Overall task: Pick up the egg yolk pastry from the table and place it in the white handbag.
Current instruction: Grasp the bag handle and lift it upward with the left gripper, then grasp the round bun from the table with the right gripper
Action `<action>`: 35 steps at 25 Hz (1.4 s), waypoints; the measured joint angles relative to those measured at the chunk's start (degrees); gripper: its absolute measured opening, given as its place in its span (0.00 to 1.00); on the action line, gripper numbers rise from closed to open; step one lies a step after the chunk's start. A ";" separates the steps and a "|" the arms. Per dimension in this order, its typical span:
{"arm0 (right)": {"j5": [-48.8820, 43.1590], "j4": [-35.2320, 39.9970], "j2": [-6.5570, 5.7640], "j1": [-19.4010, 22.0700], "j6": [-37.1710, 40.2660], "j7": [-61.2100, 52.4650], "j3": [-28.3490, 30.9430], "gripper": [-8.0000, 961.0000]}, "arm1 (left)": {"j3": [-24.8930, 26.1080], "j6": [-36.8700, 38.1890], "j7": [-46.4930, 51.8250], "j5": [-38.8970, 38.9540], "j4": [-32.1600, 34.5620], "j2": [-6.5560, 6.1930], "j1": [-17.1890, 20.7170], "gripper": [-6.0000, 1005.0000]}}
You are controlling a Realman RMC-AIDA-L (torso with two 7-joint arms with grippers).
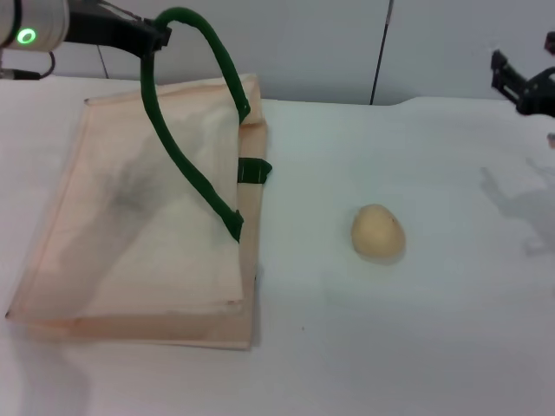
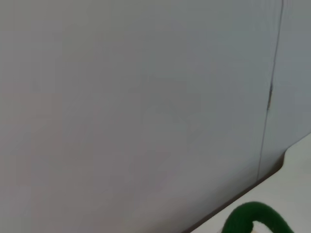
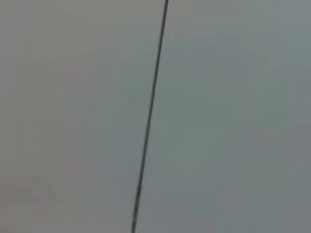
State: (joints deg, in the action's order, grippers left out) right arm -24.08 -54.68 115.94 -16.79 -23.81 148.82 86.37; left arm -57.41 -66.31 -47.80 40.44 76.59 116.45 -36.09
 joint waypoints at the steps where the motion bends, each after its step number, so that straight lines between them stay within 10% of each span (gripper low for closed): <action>1: -0.01 -0.44 0.01 0.67 0.00 -0.03 -0.64 0.80 | -0.02 -0.52 0.09 0.00 0.80 0.00 0.27 0.13; 12: -2.93 -17.20 -0.70 10.73 11.72 -3.28 -13.54 0.81 | -0.08 -3.24 0.26 1.74 8.54 0.06 2.83 0.13; 27: -3.04 -20.40 -4.66 10.17 16.02 -11.82 -26.09 0.81 | 0.44 -6.46 0.76 5.40 17.79 -0.03 5.29 0.13; 35: -2.93 -17.73 -4.87 9.59 16.85 -13.40 -27.50 0.82 | 0.24 -6.56 0.78 5.84 19.38 0.00 5.25 0.13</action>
State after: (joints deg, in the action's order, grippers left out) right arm -27.01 -72.41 111.07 -7.20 -6.96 135.42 58.86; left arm -57.18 -72.87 -47.02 46.28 95.97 116.45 -30.84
